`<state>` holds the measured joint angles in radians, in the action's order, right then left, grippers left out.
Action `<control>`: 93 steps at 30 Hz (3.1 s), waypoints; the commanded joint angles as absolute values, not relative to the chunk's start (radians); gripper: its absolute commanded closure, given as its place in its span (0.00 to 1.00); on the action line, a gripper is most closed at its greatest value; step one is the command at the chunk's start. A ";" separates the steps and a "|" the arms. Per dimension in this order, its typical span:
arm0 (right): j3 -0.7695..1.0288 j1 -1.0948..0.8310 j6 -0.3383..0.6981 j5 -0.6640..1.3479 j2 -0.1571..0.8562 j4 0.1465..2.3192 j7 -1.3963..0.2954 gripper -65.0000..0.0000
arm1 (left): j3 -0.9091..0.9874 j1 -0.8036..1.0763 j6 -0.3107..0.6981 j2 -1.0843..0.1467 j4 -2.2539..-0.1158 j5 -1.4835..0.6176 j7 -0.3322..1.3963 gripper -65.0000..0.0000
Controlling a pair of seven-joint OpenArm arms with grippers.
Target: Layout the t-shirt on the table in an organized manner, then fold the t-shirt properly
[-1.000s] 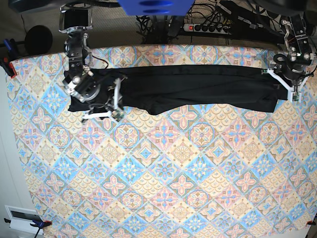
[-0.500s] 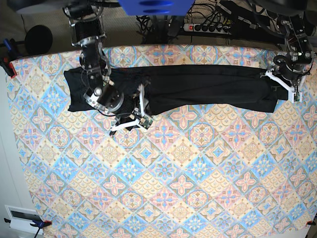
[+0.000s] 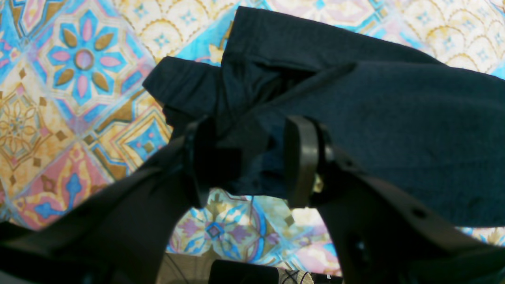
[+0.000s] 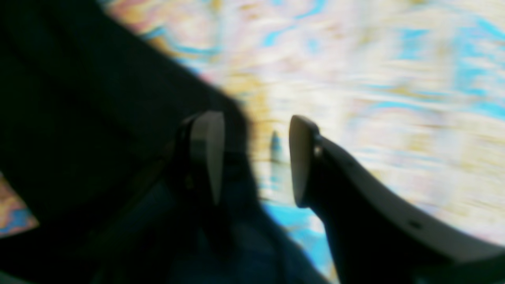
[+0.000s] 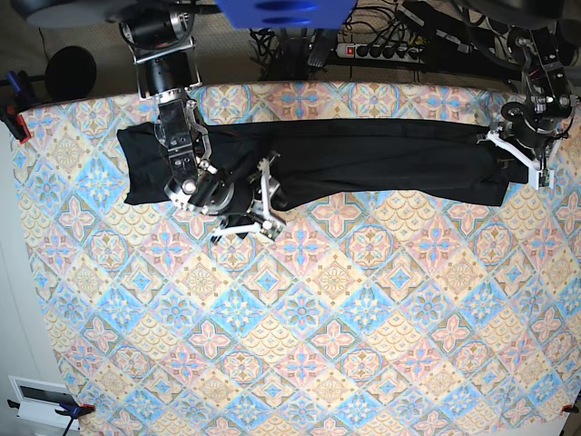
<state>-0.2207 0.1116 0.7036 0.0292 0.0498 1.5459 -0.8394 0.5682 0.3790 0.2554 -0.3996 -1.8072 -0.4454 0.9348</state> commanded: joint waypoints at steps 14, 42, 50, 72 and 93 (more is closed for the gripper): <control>-0.220 0.211 0.698 0.077 0.050 1.412 -0.817 0.75 | 0.576 0.375 0.255 -0.418 -1.822 -0.449 0.914 0.57; -0.081 -0.085 0.698 0.364 0.170 1.885 -0.871 1.00 | 0.595 0.321 0.254 -0.420 -1.813 -0.440 0.915 0.57; -0.087 -0.200 0.698 0.363 0.211 1.922 -0.869 1.00 | 0.693 0.278 0.254 -0.423 -1.702 -0.444 0.915 0.57; -0.147 -0.252 0.698 0.326 0.245 1.873 -0.909 0.94 | 0.786 0.280 0.257 -0.437 -1.701 -0.512 0.957 0.57; -0.151 -0.245 0.698 0.260 0.243 1.879 -0.903 0.81 | 0.611 0.262 0.358 -0.674 -1.432 -0.782 1.038 0.31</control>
<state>-0.1539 -0.2523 0.6960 0.2462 0.2375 1.8580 -0.9222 0.6041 0.2775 0.3527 -0.6453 -1.4185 -0.7677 1.0630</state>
